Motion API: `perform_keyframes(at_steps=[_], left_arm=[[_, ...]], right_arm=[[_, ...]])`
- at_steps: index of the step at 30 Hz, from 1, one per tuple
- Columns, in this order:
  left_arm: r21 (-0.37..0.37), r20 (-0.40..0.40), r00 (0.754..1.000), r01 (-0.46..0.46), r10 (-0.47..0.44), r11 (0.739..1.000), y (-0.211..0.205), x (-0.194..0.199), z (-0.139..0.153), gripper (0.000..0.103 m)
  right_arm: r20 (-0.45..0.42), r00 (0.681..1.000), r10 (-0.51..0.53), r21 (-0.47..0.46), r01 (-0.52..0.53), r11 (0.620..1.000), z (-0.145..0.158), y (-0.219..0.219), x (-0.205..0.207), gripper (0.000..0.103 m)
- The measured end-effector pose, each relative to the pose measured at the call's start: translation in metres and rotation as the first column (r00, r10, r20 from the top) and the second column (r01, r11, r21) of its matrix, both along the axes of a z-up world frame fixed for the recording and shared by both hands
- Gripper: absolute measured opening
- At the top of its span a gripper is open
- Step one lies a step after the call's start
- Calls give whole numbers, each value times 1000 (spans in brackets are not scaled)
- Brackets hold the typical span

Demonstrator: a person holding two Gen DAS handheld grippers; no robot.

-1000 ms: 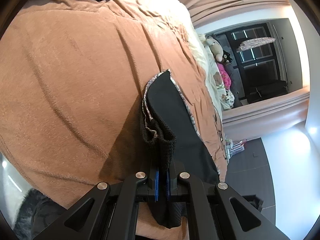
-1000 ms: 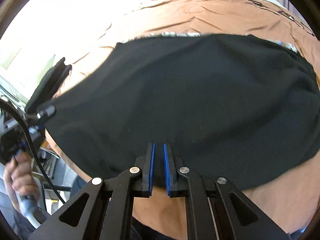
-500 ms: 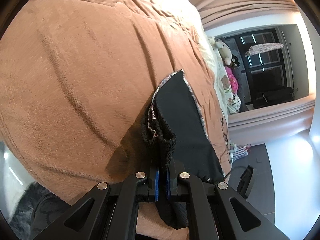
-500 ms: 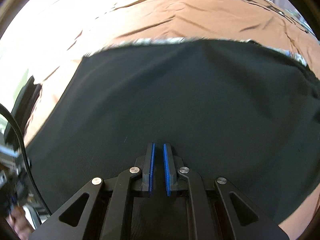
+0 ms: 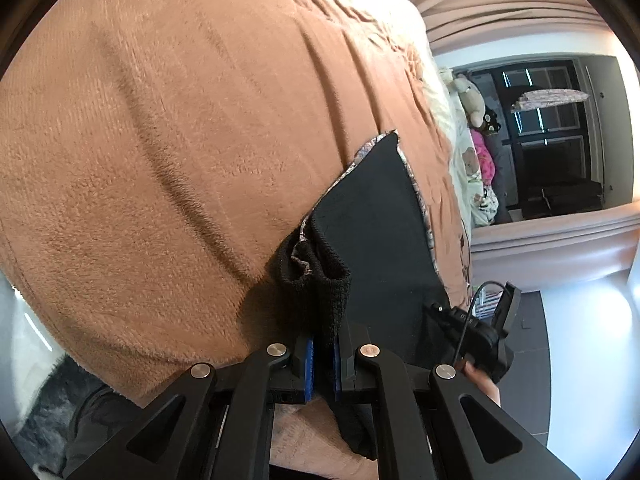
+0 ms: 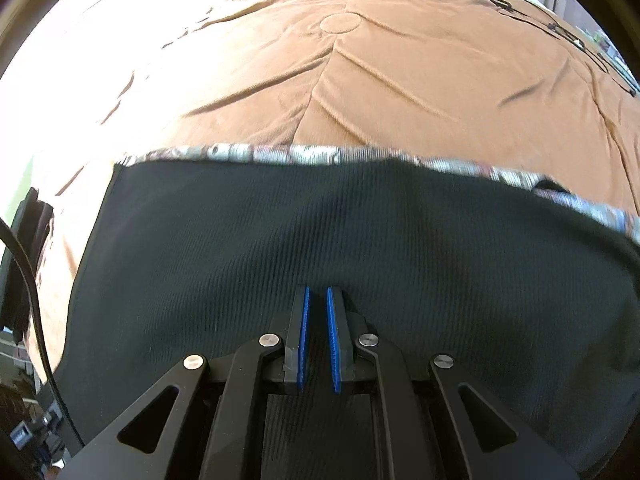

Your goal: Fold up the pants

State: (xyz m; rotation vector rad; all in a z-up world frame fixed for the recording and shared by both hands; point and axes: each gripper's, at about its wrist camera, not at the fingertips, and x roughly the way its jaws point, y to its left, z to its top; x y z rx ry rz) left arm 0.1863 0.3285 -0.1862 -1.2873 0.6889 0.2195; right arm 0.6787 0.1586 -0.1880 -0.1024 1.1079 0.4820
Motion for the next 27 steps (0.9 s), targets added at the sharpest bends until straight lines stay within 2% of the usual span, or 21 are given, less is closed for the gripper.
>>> perform_keyframes(at_steps=[1,3,6,14,16,17,18,22,27], left_arm=[[-5,-2,1000,-2,2,1000,1,0,-1,9],[-15,-7,1000,-14,14,1000,4,1,-3,22],[-12,-8,1000,-29,29,1000,5,2,-4,25],[-18,2,999,-45,45,999,8,1,-10,25],[-7,3,999,-43,43,999,7,0,-10,22],[-3,-2,999,-45,45,999,7,-1,-10,14],[-5,-4,999,-44,44,999,7,-1,-11,12],[7,20,999,-42,42,999,7,-2,-5,10],[39,58,998,-30,27,999,5,1,15,10]], right_arm=[[3,1000,-1,-1,1,1000,0,1,4,6],[5,1000,-4,4,4,1000,1,4,9,6],[8,1000,-19,19,19,1000,0,-1,22,6],[40,999,-16,-5,17,1000,0,13,37,6],[40,999,-14,-10,14,1000,3,12,31,6],[38,999,-11,-7,11,1000,4,12,29,6],[31,1000,-4,3,4,1000,7,9,24,6],[36,999,32,16,-32,999,12,9,5,6],[35,998,52,51,-54,997,22,1,-21,6]])
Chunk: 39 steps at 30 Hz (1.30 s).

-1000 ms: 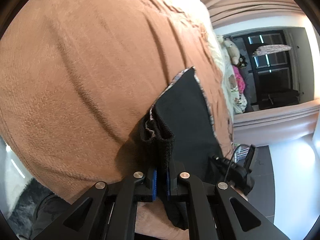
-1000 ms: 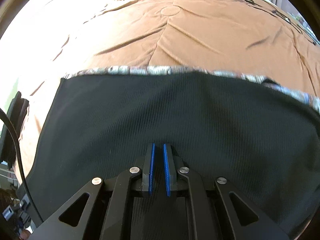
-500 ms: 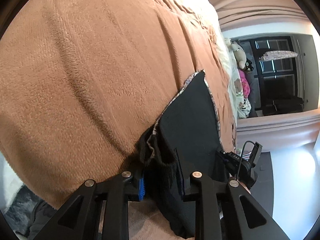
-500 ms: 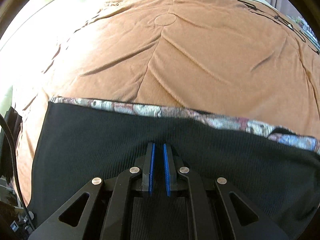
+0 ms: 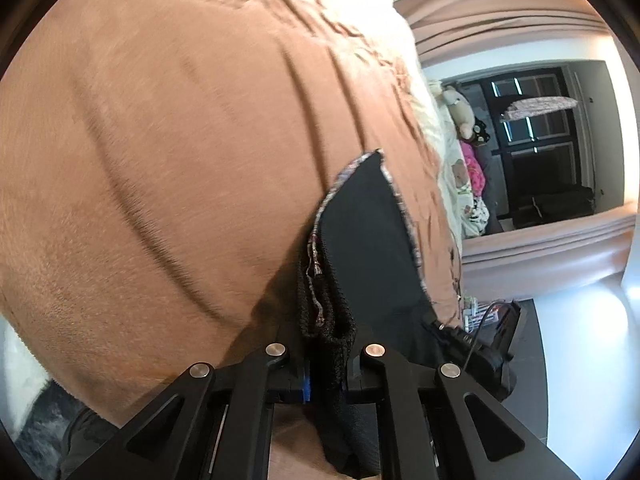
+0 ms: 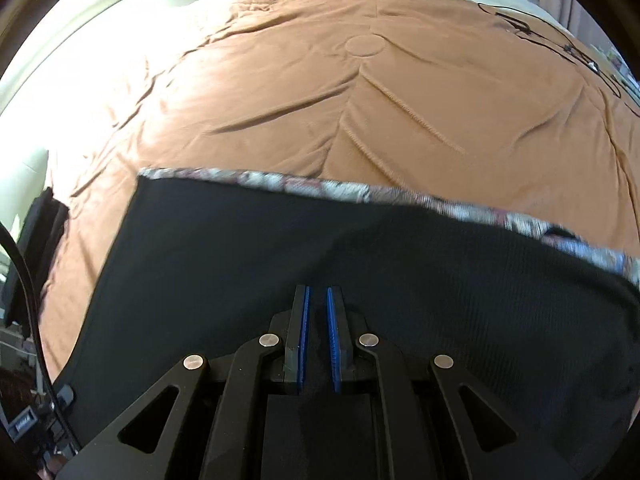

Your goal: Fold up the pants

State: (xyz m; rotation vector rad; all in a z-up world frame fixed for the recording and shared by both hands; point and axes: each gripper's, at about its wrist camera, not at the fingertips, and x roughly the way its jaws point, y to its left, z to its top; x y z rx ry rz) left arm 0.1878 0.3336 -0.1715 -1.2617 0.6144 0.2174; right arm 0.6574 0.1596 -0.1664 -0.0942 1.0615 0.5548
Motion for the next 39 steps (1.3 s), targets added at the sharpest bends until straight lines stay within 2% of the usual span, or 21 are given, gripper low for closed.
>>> perform_keyframes(at_steps=[3,7,17,20,23,26,33,39], left_arm=[[21,18,1000,14,-14,1000,-3,6,13,9],[59,38,998,37,-40,998,-9,16,32,9],[123,89,989,105,-116,987,-25,43,71,9],[146,99,985,126,-142,981,-32,52,83,9],[165,105,982,140,-159,976,-37,58,92,9],[182,112,977,159,-181,970,-43,64,100,9],[223,120,965,202,-233,954,-56,88,122,9],[260,122,946,261,-300,930,-78,114,139,9]], right_arm=[[-10,1000,-3,31,4,1000,1,-14,-23,6],[35,999,21,8,-21,1000,-2,-24,-63,6],[-33,999,-5,98,8,995,-19,-63,-118,6],[-40,999,-2,131,8,991,-13,-72,-123,6],[-7,1000,-25,141,26,990,-3,-82,-124,6],[-21,999,-35,178,38,983,4,-90,-122,6],[-63,998,0,170,11,985,-18,-86,-137,6],[-91,996,13,200,6,980,-20,-92,-140,6]])
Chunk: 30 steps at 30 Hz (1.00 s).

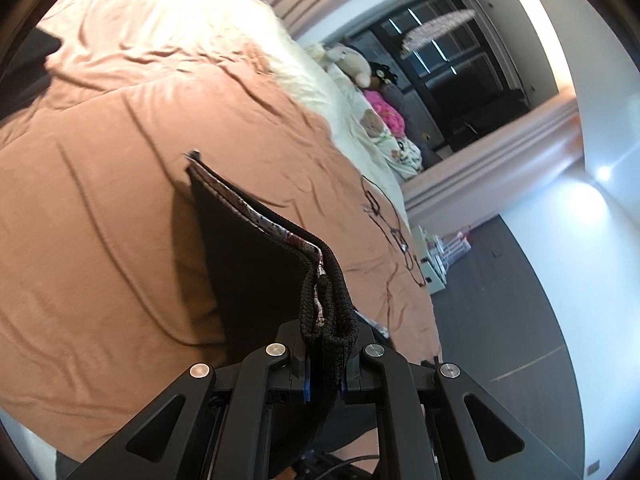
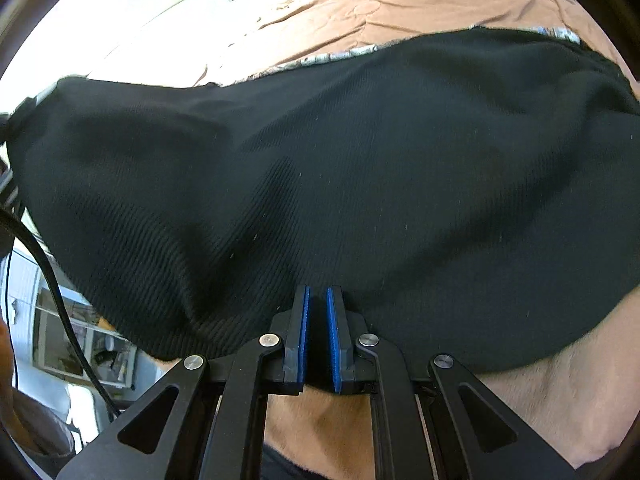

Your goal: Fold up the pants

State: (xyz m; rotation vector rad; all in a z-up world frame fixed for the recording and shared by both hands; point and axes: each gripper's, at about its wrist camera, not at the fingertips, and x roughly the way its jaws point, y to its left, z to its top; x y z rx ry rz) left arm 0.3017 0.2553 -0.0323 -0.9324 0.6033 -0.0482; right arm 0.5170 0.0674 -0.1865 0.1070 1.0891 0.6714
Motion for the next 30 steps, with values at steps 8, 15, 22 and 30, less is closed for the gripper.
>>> perform_keyframes(at_steps=[8,15,22,30], left_arm=[[51,26,995,97,-98,994,-39,39,25,9],[79,24,981,190,-192,979,-84,72,33,9],[102,0,961,276,-277,956,-131,98,30,9],[117,-41,928,373,-371,921,-192,124,19,9]], right_arm=[[-6,999,-45,106,45,993,29,-51,7,6],[36,987,-158,188,148,971,61,-126,11,22],[104,956,-274,202,249,947,74,-191,-4,61],[103,941,-322,211,296,932,73,-237,-25,61]])
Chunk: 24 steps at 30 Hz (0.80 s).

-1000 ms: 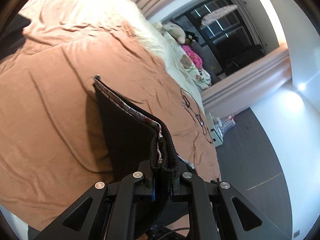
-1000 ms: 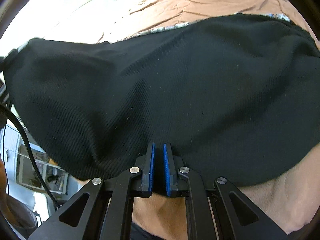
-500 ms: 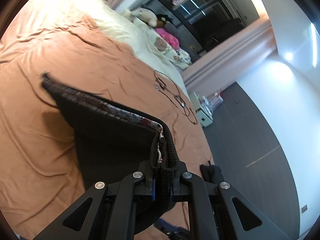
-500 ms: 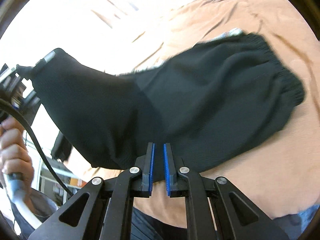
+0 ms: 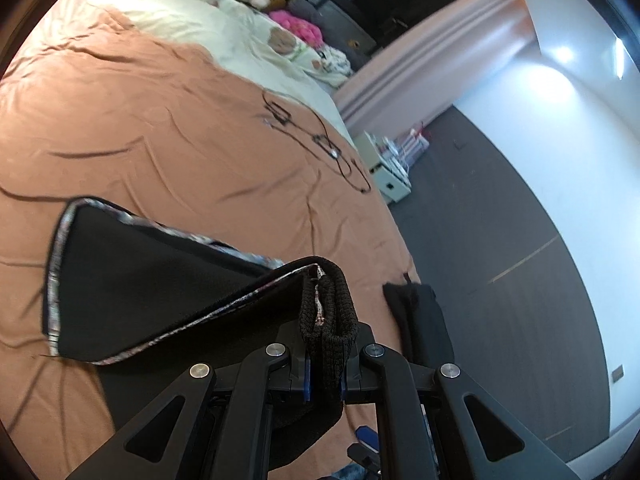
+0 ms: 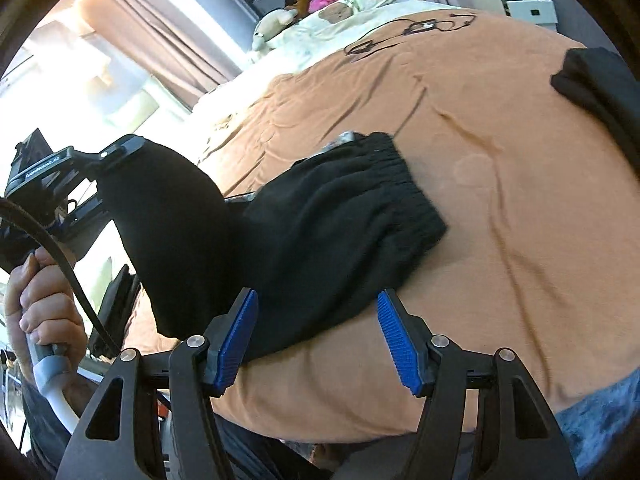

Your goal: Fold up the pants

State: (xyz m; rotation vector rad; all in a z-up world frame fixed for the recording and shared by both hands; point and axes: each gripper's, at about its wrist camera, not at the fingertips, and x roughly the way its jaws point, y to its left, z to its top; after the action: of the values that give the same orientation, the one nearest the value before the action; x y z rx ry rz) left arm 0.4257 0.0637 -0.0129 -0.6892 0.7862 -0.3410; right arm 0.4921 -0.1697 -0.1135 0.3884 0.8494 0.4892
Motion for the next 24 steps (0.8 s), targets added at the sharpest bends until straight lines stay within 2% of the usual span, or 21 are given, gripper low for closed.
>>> perform_keyframes(at_steps=[13,22,23,24], left_arm=[[15,-76,988,133,-131,991,-70,16,-34,9],[25,-132,969,214,-209,976,-109,17,-55,10],[33,-151,964,224,-217,974,-113,17,-58,11],[37,-172,959,236,-227,971,-116,17,-62,19]], right_arm=[[-38,997,-65,28,66,997,-1,-47,-14,61],[-53,995,-89,19,90,996,-1,-62,-22,61],[-54,994,-91,18,92,996,-1,-63,-23,61],[-54,994,-92,18,94,995,0,-65,-24,61]])
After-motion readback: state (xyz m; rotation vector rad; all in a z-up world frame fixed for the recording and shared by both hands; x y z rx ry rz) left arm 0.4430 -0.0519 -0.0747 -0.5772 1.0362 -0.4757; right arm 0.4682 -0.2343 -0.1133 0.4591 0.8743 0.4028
